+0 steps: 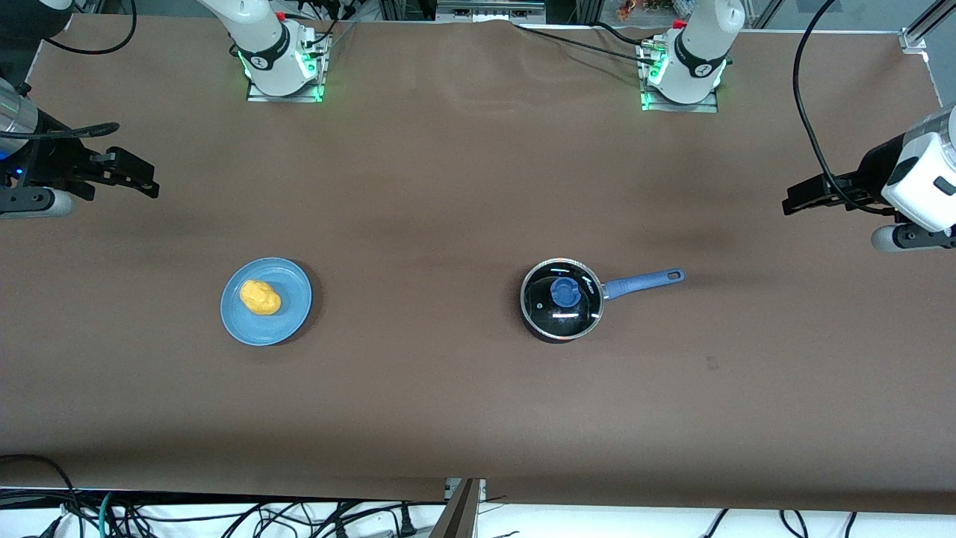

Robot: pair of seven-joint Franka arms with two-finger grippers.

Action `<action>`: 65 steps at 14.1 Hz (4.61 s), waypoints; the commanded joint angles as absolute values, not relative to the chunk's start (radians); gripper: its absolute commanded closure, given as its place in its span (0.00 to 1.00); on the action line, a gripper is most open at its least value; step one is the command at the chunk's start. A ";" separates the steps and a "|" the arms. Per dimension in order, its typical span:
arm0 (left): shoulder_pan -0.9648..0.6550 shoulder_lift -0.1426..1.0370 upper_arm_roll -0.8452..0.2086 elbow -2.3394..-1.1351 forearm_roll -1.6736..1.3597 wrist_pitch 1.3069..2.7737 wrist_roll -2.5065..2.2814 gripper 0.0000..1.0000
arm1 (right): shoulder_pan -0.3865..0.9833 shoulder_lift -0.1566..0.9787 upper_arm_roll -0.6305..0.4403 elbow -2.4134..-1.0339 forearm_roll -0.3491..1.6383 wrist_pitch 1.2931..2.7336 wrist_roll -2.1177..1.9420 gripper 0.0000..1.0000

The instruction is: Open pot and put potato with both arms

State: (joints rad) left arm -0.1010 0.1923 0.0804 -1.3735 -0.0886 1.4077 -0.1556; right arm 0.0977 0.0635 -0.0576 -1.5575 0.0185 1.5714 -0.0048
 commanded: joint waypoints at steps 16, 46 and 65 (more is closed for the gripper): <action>-0.094 0.210 0.080 -1.338 -0.100 1.385 -0.132 0.00 | 0.097 0.072 -0.052 -1.537 0.008 1.612 -0.018 0.00; -0.396 0.635 -0.155 -1.523 0.150 2.118 -0.719 0.00 | 0.112 0.567 -0.051 -1.592 -0.034 1.914 -0.377 0.00; -0.365 0.601 -0.156 -1.516 0.144 2.117 -0.640 0.47 | 0.121 0.640 -0.049 -1.694 0.119 2.134 -0.517 0.92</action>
